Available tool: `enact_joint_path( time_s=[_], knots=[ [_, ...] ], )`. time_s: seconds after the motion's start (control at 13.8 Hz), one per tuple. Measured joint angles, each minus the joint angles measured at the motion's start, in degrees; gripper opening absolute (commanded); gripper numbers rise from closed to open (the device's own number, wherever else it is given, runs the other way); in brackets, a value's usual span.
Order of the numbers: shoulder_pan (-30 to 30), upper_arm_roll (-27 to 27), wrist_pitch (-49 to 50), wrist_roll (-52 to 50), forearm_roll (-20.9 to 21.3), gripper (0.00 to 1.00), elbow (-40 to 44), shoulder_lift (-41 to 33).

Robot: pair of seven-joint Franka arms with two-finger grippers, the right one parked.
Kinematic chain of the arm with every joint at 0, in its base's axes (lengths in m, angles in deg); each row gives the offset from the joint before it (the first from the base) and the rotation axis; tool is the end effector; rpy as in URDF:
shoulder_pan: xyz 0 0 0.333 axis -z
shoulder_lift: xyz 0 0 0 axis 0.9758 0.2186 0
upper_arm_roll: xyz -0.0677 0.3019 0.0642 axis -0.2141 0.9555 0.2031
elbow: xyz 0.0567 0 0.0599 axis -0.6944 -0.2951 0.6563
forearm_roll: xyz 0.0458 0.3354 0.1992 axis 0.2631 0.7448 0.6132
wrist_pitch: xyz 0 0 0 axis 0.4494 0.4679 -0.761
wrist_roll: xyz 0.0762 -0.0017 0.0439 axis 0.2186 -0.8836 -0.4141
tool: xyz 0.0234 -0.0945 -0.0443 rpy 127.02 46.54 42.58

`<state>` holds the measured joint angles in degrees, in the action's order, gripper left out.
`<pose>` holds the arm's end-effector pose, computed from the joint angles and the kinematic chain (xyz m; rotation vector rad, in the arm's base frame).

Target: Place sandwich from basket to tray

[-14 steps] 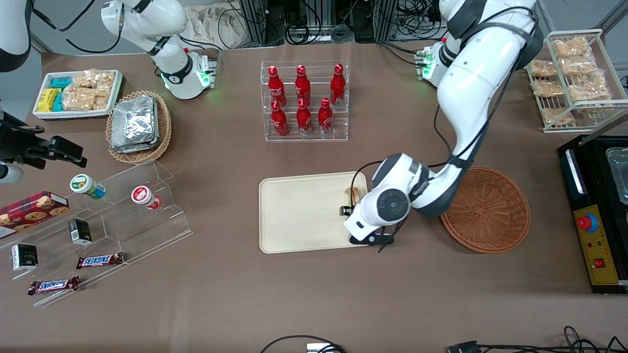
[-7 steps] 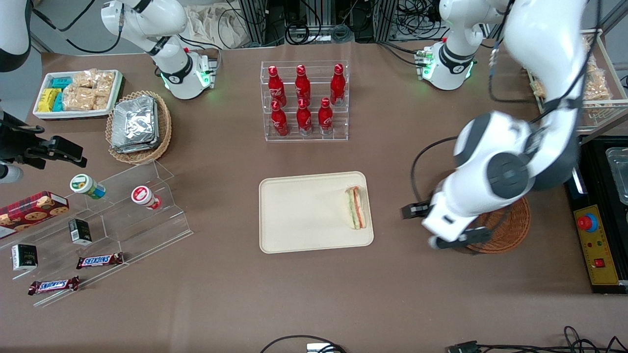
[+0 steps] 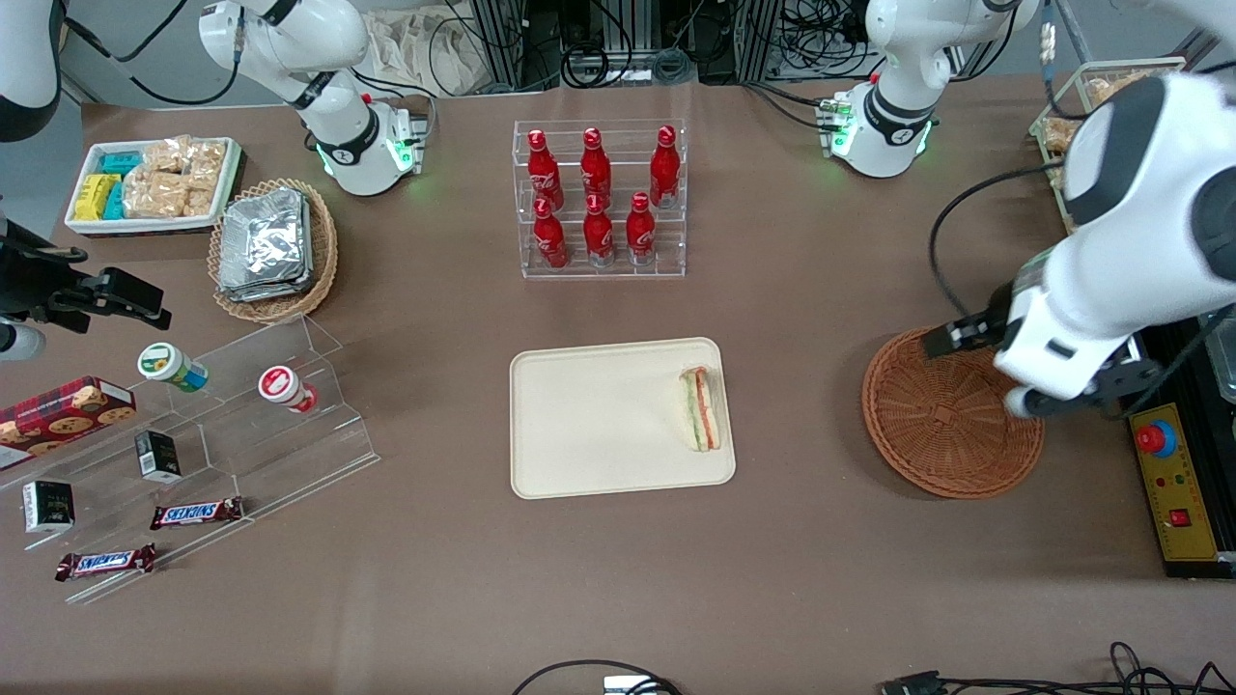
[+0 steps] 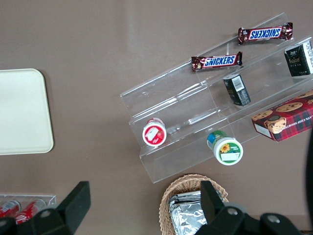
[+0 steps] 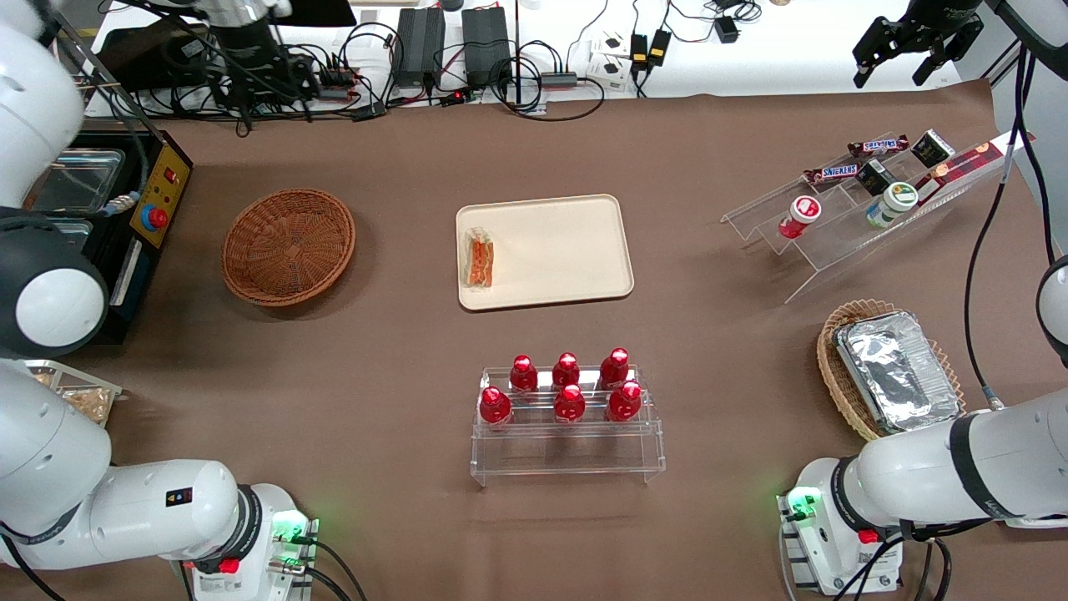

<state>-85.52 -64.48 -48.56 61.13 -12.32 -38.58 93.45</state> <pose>0.5992 -0.1070 0.5683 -3.0423 -0.3026 0.2897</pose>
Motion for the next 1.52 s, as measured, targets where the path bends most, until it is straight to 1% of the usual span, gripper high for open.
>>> enact_joint_path(
  time_s=[0.07,0.14,0.36,0.51,0.8,1.23,1.38,1.52],
  knots=[
    [-1.26,0.03,1.14,2.88,0.01,0.99,-0.16,-1.18],
    [-2.29,0.06,2.04,4.98,0.01,0.94,-0.34,-2.09],
    [-4.22,0.05,3.33,9.27,0.01,0.97,-1.06,-3.13],
    [-4.8,0.05,3.34,10.37,0.0,0.97,-2.08,-3.39],
    [-4.87,-0.1,3.3,11.41,-0.03,0.99,-3.86,-4.11],
    [-4.86,0.11,3.18,17.06,-0.04,1.0,-4.26,-4.8],
    [-3.91,2.32,2.99,19.29,-0.06,1.0,-4.3,-5.52],
    [-0.07,7.72,2.55,21.5,-0.44,1.0,-4.89,-6.54]
  ],
)
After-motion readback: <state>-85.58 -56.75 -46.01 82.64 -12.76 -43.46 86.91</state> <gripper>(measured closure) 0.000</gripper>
